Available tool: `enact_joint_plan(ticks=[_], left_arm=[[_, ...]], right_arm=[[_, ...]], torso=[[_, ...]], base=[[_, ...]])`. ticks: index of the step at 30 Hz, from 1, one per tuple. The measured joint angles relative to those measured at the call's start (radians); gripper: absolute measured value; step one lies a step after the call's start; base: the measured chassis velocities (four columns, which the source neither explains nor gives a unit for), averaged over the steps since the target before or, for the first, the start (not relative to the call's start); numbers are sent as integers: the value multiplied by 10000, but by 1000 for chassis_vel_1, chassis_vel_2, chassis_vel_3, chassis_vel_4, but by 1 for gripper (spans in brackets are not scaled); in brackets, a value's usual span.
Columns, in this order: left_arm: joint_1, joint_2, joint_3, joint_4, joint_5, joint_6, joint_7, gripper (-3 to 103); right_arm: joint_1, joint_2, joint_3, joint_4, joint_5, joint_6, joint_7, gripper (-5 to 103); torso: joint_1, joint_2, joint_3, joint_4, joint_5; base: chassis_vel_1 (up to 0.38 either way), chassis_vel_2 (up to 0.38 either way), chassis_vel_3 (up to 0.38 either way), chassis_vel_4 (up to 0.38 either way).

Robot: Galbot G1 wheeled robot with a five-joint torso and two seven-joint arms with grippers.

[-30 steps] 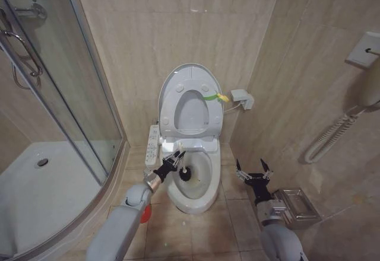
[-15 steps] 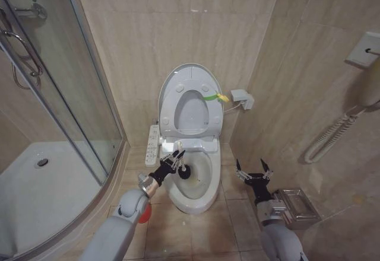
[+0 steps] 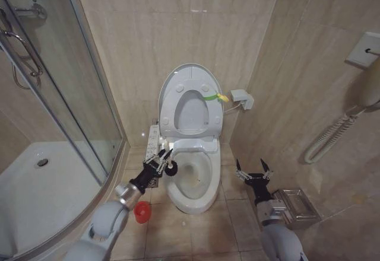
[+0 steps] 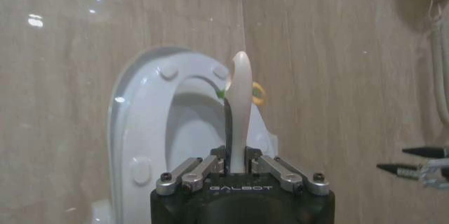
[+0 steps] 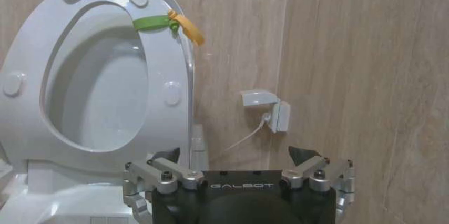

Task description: Open the toilet lid, clean the toilet bowl with a toilet brush, close the toilet lid, and flush.

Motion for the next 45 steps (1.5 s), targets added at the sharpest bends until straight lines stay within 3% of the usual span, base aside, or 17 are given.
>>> enact_joint_plan(ticks=[7, 11, 15, 21, 31, 45], left_arm=[[1958, -29, -1592, -2001, -110, 313, -106, 16], [3323, -538, -2552, -3040, 38, 292, -135, 16], [4330, -1127, -3017, -3531, 242, 11, -170, 16], [4614, -1493, -3468, -3569, 226, -78, -355, 16], [4461, -1787, -4340, -2388, -658, -201, -533, 16], [2657, -1950, -4455, 761, -1259, -723, -213, 16]], right_arm=[[0, 0, 0, 0, 0, 0, -1, 100], [0, 0, 0, 0, 0, 0, 0, 100], [0, 0, 0, 1, 0, 0, 0, 100], [0, 0, 0, 0, 0, 0, 0, 100], [0, 0, 0, 1, 0, 0, -2, 100], [-1, 0, 0, 1, 0, 0, -2, 100]], torso=[[-1, -1, 0, 2, 2], [-1, -1, 0, 2, 2], [-1, 0, 0, 1, 1], [0, 0, 1, 0, 1], [0, 0, 1, 1, 0], [1, -1, 2, -1, 1]], base=[[0, 0, 0, 0], [0, 0, 0, 0], [0, 0, 0, 0], [0, 0, 0, 0], [0, 0, 0, 0], [0, 0, 0, 0]])
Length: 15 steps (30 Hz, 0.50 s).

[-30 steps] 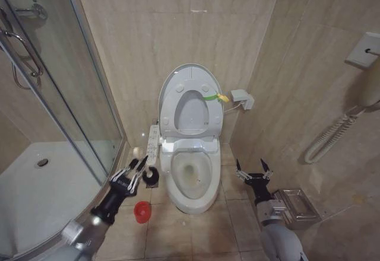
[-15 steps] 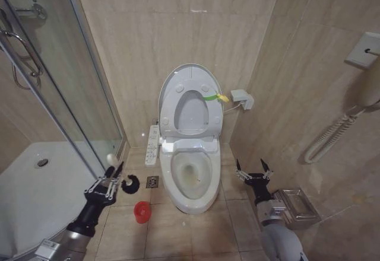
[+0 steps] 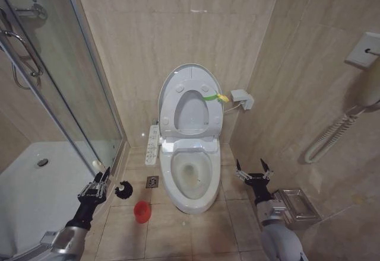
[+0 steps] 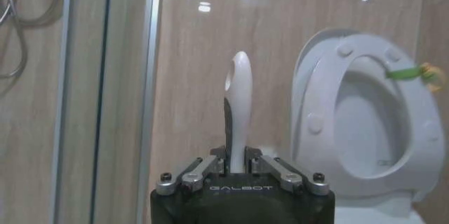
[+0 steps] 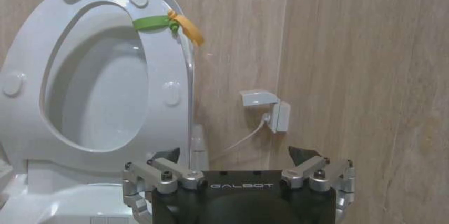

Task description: Open the toilet lid, clean the toilet bowl with a toilet brush, close the toilet lid, and flush.

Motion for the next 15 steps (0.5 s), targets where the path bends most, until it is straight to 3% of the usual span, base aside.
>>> enact_joint_plan(ticks=[8, 15], left_arm=[[-1131, 186, 346, 2388, -352, -515, 222, 16], [-1927, 375, 669, 4568, -759, -1388, 756, 16]], right_arm=[[0, 0, 0, 0, 0, 0, 0, 100], [0, 0, 0, 0, 0, 0, 1, 100]], torso=[[0, 0, 0, 2, -2], [0, 0, 0, 1, 1]], base=[[0, 0, 0, 0], [0, 0, 0, 0]])
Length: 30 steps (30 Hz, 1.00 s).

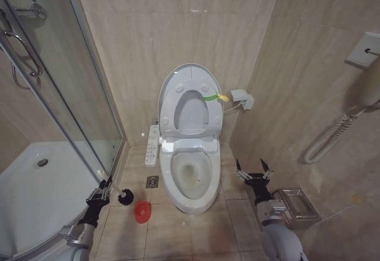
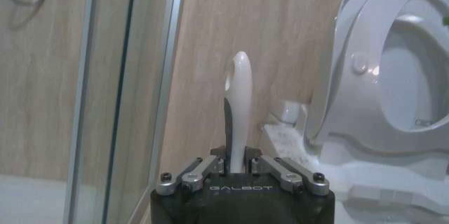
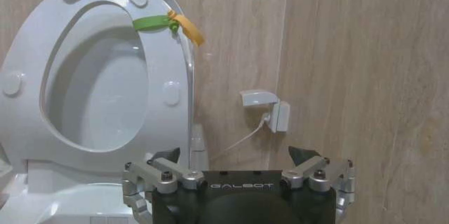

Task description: Open the toilet lid, clean the toilet bowl with a toilet brush, close the toilet lid, and flush.

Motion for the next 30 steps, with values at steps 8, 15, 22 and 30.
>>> enact_joint_plan(ticks=[8, 15, 22, 30], left_arm=[[-1127, 242, 502, 2369, -144, -869, 587, 16], [-2188, 578, 1029, 4276, 0, -1570, 937, 16], [-3060, 734, 1699, 5369, -61, -1894, 1249, 16], [-3722, 773, 2445, 6181, 34, -2155, 1456, 16]], right_arm=[[0, -1, 0, -1, 0, 0, -1, 100], [0, 0, 0, 0, 0, 0, 2, 100], [0, 0, 0, 0, 0, 0, 0, 100], [0, 0, 0, 0, 0, 0, 0, 100]], torso=[[0, 0, 0, 0, -3], [0, 0, 0, -1, -1], [0, 0, 0, 0, -2], [0, 0, 0, 0, 0]], base=[[0, 0, 0, 0], [0, 0, 0, 0], [0, 0, 0, 0], [0, 0, 0, 0]])
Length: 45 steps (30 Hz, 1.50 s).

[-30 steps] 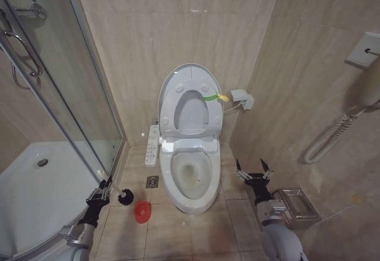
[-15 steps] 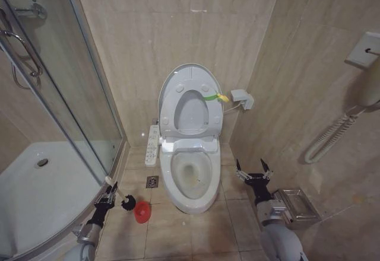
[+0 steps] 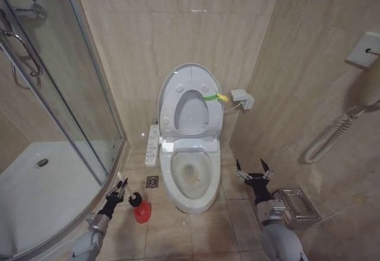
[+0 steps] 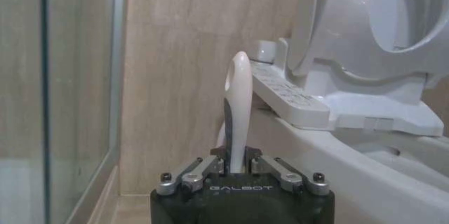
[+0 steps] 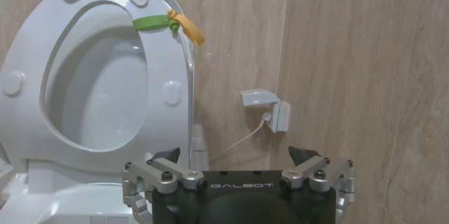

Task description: Open the toilet lid, clean the toilet bowl with a toilet brush, close the toilet lid, and flush.

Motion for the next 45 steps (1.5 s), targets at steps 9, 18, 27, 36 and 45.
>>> enact_joint_plan(ticks=[9, 18, 27, 36, 45], left_arm=[[-641, -60, 484, 1000, 218, -244, 91, 16], [-914, -189, 624, 1949, 607, -547, 110, 16], [-1069, -268, 557, 2468, 892, -794, 268, 16], [-1181, -163, 520, 2923, 1045, -1113, 552, 16], [-1179, -184, 507, 3318, 1098, -1274, 686, 16]], right_arm=[[0, 0, 0, 0, 0, 0, 0, 100], [0, 0, 0, 0, 0, 0, 0, 100], [0, 0, 0, 0, 0, 0, 0, 100], [0, 0, 0, 0, 0, 0, 1, 100], [0, 0, 0, 0, 0, 0, 0, 100]], torso=[[0, 0, 0, 0, -1], [0, 0, 0, 2, 0], [0, 0, 0, 0, -1], [-1, 0, 0, 0, -1], [-2, 0, 0, 1, -2]], base=[[0, 0, 0, 0], [0, 0, 0, 0], [0, 0, 0, 0], [0, 0, 0, 0], [0, 0, 0, 0]])
